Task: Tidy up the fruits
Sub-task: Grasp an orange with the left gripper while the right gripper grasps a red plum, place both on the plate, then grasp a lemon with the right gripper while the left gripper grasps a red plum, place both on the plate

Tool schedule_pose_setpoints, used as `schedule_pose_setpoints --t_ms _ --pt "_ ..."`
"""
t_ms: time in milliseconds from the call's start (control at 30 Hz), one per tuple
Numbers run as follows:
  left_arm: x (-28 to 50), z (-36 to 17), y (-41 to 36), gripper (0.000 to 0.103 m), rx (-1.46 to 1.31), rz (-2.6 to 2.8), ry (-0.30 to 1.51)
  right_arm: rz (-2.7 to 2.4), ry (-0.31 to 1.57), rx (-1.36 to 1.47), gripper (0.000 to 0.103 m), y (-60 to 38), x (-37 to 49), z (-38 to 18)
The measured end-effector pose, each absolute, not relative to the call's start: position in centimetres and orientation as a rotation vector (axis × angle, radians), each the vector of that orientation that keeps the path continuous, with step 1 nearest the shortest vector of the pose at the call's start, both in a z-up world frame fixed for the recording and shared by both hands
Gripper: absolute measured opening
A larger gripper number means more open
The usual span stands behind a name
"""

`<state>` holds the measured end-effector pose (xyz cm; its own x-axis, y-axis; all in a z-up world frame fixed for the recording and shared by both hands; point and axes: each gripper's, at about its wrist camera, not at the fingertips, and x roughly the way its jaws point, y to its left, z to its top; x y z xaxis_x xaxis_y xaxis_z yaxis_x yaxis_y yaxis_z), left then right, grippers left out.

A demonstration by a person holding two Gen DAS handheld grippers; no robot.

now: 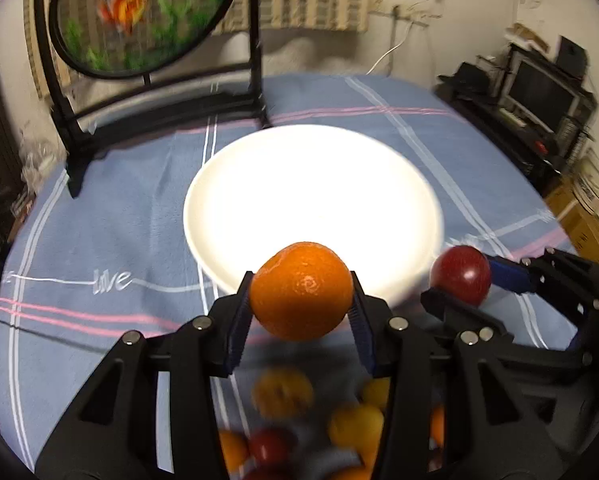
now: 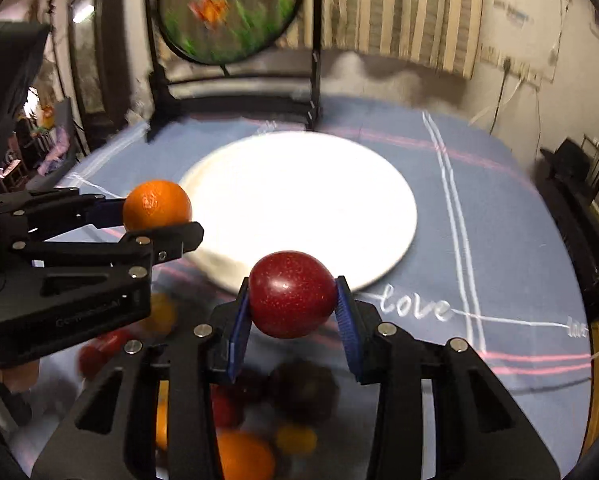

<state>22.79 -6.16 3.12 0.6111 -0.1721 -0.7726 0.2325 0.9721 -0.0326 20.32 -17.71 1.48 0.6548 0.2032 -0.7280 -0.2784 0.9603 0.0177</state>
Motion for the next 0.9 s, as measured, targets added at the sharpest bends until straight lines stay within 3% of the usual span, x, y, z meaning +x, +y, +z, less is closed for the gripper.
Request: schedule_pose_setpoints --t_ms 133,167,200,233,267,400,600,900 --pt "25.9 1.0 -5.9 0.046 0.062 -0.223 0.943 0.251 0.866 -0.129 0.042 -17.0 23.6 -0.1" --pt "26.4 0.6 -5.7 0.046 0.049 -0.226 0.956 0.244 0.880 -0.145 0.048 -16.8 24.0 -0.4" --pt "26.7 0.3 -5.5 0.051 0.033 -0.225 0.962 0.237 0.883 -0.165 0.051 -16.6 24.2 -0.6" --pt "26.6 0.2 -5.2 0.067 0.026 -0.221 0.959 0.224 0.870 -0.191 0.058 -16.3 24.3 -0.6" --pt "26.3 0.5 -5.0 0.071 0.023 -0.208 0.937 0.210 0.852 -0.203 0.062 -16.3 24.1 -0.4" --pt "24.3 2.2 -4.1 0.072 0.012 -0.223 0.890 0.233 0.834 -0.133 0.062 -17.7 22.4 0.6" --pt "18.2 4.1 -2.1 0.083 0.086 -0.216 0.840 0.259 0.826 -0.057 0.063 -20.8 16.1 1.7" --pt "9.9 1.8 0.3 0.086 0.060 -0.182 0.873 0.263 0.857 -0.095 0.063 -21.6 7.2 -0.5"
